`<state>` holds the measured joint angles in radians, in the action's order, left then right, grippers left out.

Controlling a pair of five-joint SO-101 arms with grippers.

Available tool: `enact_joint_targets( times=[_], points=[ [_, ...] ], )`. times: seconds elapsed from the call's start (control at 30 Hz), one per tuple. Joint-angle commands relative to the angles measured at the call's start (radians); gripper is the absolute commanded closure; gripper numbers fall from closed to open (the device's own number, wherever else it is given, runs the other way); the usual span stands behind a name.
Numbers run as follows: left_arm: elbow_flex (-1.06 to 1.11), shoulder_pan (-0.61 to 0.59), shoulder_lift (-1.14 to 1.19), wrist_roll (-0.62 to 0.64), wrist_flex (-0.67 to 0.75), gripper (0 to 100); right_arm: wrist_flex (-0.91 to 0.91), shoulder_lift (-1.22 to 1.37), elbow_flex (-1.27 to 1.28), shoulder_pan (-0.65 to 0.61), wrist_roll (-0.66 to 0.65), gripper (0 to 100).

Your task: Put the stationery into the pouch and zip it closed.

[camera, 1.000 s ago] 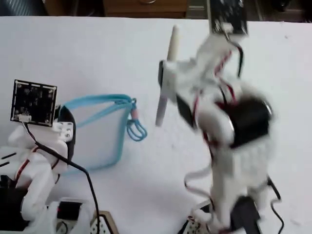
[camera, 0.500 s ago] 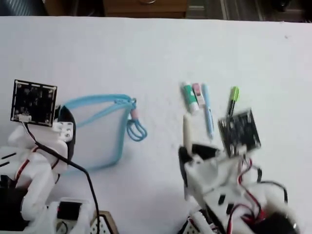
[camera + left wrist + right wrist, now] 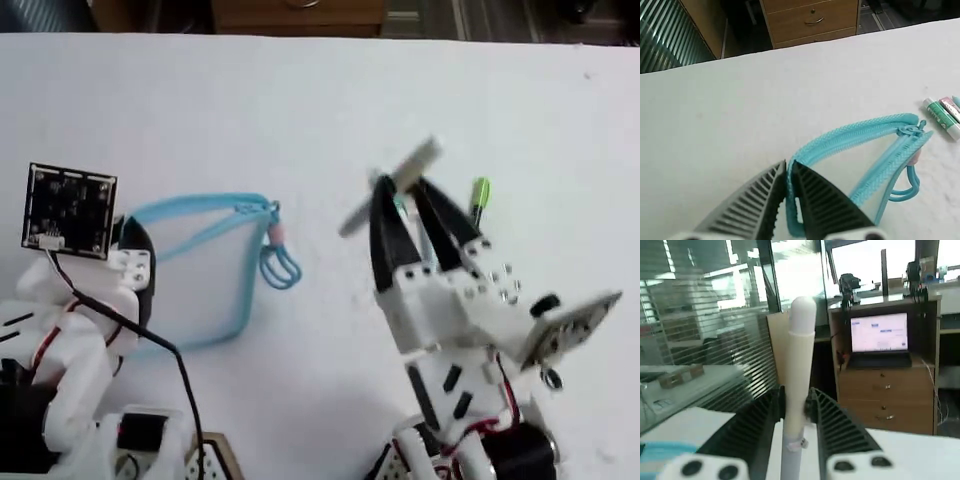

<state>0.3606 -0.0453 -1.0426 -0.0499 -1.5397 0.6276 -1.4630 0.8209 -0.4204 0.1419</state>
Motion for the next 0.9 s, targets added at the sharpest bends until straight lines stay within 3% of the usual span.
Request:
enact_joint_targets(
  times=[0.0, 0.33, 0.53, 0.87],
  points=[
    [0.054, -0.002, 0.005, -0.008, -0.02, 98, -0.082, 0.171, -0.146, -0.048, 0.068, 98.2],
    [0.054, -0.002, 0.005, -0.008, -0.02, 98, -0.082, 0.579, -0.454, -0.133, 0.295, 98.2],
    [0.054, -0.002, 0.005, -0.008, -0.02, 98, -0.09, 0.624, -0.44, -0.254, 0.319, 98.2],
    [0.055, -0.002, 0.005, -0.008, -0.02, 98, -0.174, 0.657, -0.298, -0.321, 0.347, 98.2]
  ],
)
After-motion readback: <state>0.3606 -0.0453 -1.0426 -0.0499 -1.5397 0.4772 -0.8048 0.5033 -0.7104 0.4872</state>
